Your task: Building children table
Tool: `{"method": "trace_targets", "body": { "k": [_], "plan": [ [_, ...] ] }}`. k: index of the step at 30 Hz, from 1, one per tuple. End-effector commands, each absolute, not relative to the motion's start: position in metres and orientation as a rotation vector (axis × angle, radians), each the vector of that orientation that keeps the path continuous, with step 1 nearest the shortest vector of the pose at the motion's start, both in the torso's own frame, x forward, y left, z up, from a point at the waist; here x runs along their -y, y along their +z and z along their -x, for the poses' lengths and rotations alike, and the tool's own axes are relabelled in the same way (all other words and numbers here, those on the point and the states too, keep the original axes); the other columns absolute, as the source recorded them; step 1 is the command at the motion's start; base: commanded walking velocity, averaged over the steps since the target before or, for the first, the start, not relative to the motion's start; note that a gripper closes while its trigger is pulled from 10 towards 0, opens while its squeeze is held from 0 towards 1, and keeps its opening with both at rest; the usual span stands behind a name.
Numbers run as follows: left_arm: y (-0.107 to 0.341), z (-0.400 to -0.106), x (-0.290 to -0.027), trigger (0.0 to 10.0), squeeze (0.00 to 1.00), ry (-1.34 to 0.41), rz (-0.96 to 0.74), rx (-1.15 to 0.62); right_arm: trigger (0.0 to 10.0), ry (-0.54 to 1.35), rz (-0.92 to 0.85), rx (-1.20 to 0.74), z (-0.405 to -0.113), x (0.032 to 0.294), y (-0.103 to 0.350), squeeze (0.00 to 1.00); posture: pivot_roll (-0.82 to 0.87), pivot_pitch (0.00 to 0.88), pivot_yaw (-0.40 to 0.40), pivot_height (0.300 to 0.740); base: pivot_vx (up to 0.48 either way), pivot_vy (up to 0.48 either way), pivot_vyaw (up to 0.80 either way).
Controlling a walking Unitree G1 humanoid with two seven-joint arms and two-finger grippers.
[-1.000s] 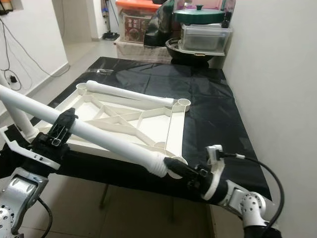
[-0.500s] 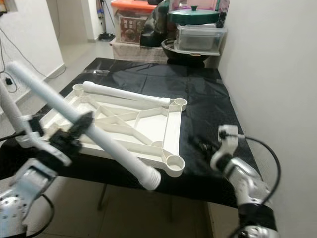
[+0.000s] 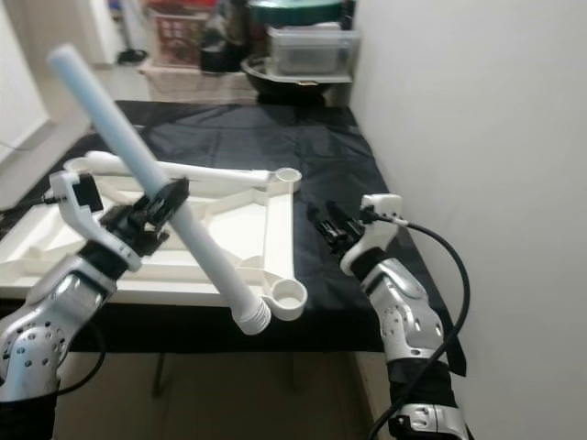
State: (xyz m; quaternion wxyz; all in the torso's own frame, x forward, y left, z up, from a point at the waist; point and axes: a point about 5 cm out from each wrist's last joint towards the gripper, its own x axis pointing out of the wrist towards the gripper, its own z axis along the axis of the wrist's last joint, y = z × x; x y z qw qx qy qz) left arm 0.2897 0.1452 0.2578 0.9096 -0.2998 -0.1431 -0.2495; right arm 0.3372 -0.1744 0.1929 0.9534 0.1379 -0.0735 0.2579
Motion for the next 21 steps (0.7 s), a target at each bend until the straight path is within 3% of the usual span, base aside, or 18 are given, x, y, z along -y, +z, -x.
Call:
{"method": "trace_targets", "body": {
  "k": [1, 7, 12, 21],
  "plan": [
    [0.268, -0.29, -0.145, 10.0, 0.0, -0.551, 0.707, 0.326, 10.0, 0.587, -0.276, 0.157, -0.336, 0.167, 0.199, 0.0, 0.02, 0.0, -0.043, 0.74, 0.0, 0.0, -0.8],
    [0.276, -0.289, -0.138, 10.0, 0.0, -0.66, 0.876, 0.328, 10.0, 0.671, -0.29, 0.131, -0.331, 0.158, 0.196, 0.0, 0.02, 0.0, -0.046, 0.74, 0.0, 0.0, -0.8],
    [0.276, -0.29, -0.138, 10.0, 0.0, -0.673, 0.87, 0.323, 10.0, 0.681, -0.292, 0.133, -0.33, 0.155, 0.196, 0.0, 0.02, 0.0, -0.043, 0.74, 0.0, 0.0, -0.79],
    [0.286, -0.302, -0.143, 10.0, 0.0, -0.682, 0.59, 0.319, 10.0, 0.597, -0.245, 0.193, -0.338, 0.159, 0.207, 0.0, 0.02, 0.0, -0.044, 0.74, 0.0, 0.0, -0.79]
  ]
}}
